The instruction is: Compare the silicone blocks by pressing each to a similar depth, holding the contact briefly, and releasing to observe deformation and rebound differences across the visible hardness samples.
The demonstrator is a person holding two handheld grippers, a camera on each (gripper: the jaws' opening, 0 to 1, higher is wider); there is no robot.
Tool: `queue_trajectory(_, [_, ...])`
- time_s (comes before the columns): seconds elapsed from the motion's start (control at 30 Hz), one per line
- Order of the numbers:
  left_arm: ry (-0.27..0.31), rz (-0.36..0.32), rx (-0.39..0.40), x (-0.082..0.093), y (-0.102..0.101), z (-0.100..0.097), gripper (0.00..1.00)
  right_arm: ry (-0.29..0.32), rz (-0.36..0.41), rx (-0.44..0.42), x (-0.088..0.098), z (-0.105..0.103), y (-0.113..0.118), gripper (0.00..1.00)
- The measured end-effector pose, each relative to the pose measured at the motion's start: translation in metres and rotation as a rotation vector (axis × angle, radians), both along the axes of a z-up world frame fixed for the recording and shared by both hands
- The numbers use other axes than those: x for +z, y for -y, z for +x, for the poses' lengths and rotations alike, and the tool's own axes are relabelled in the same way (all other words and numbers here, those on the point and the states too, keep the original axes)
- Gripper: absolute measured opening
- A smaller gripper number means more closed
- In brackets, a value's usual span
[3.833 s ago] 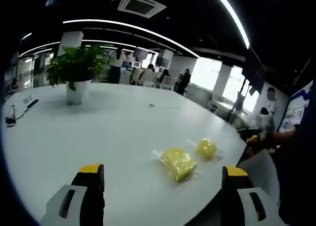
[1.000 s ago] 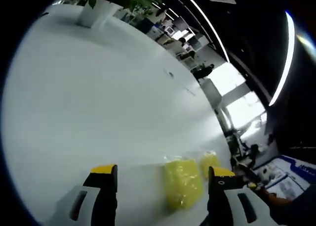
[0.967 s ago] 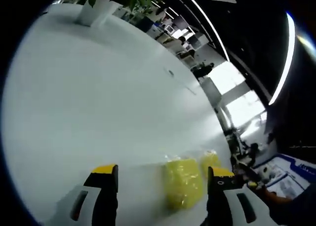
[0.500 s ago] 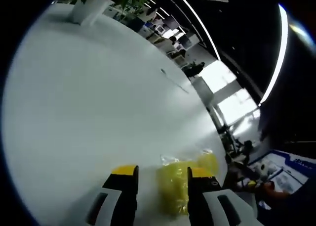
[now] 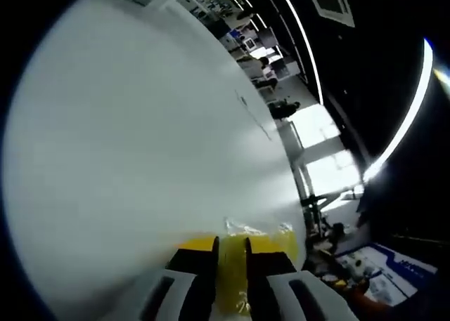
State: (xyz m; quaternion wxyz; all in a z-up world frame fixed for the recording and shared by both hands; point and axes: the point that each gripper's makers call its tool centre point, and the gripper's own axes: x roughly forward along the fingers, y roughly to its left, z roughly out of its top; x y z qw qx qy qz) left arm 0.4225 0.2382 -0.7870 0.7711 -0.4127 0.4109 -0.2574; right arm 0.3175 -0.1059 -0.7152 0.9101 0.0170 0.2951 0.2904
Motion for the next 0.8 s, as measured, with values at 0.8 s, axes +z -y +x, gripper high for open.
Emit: queue_trajectory(0.8, [-0.023,0.003,-0.037,0.000,-0.001,-0.016,0.00,-0.004,0.015,0.011,0.001,0.000,-0.001,0.96])
